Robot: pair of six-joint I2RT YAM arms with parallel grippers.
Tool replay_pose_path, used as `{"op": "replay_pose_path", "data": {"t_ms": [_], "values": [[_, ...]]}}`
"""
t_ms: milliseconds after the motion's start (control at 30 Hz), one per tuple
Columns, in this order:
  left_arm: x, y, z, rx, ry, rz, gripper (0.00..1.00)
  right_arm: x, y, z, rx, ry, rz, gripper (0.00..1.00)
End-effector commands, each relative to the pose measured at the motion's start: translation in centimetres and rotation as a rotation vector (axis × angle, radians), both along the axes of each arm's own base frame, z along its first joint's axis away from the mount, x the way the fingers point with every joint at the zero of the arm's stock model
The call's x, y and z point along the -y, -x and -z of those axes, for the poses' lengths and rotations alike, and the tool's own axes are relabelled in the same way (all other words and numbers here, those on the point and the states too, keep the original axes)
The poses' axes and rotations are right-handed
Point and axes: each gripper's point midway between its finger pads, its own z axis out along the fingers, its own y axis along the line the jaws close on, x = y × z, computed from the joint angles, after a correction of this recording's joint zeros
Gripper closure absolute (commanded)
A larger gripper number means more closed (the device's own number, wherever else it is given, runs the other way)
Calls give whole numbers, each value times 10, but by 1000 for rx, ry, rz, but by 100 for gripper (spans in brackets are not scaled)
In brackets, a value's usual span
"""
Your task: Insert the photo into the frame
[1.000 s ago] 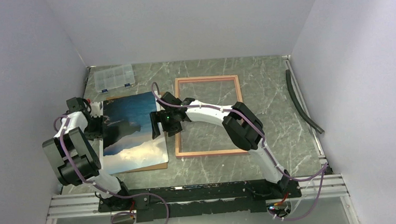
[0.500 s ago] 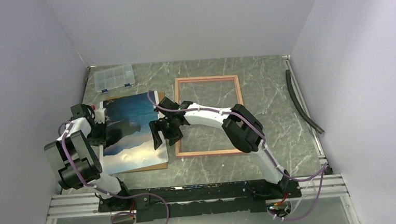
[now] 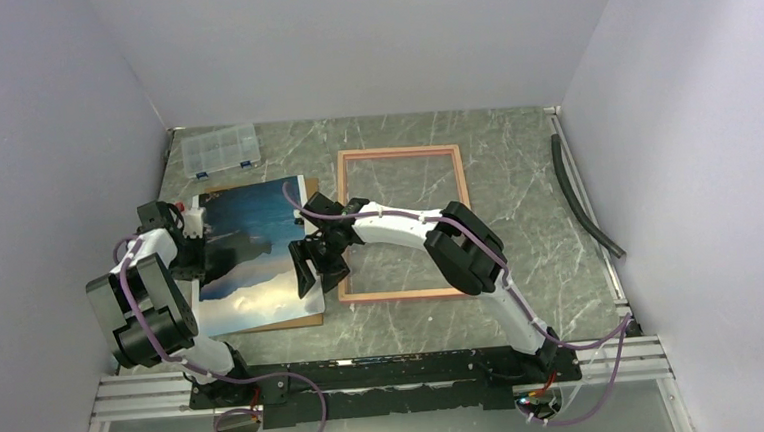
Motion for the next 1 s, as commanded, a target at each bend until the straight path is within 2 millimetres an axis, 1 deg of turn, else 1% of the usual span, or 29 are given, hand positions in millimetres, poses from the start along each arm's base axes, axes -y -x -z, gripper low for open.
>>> {"op": "replay_pose_path", "data": {"t_ms": [0,400,667,800,967], "values": [[9,8,15,-28,29,36,64,-6,-1,-13,-25,-47,3,32],[8,8,14,-22,21,36,64,-10,-4,-31,-10,-93,-5,36],[8,4,11,-19,23,38,65,-11,-13,-57,-2,-159,15,37],[8,3,10,-20,25,38,65,-12,-15,-69,-29,-216,35,37],[8,2,9,-17,27,38,65,-14,-21,-85,-69,-331,79,37]]}}
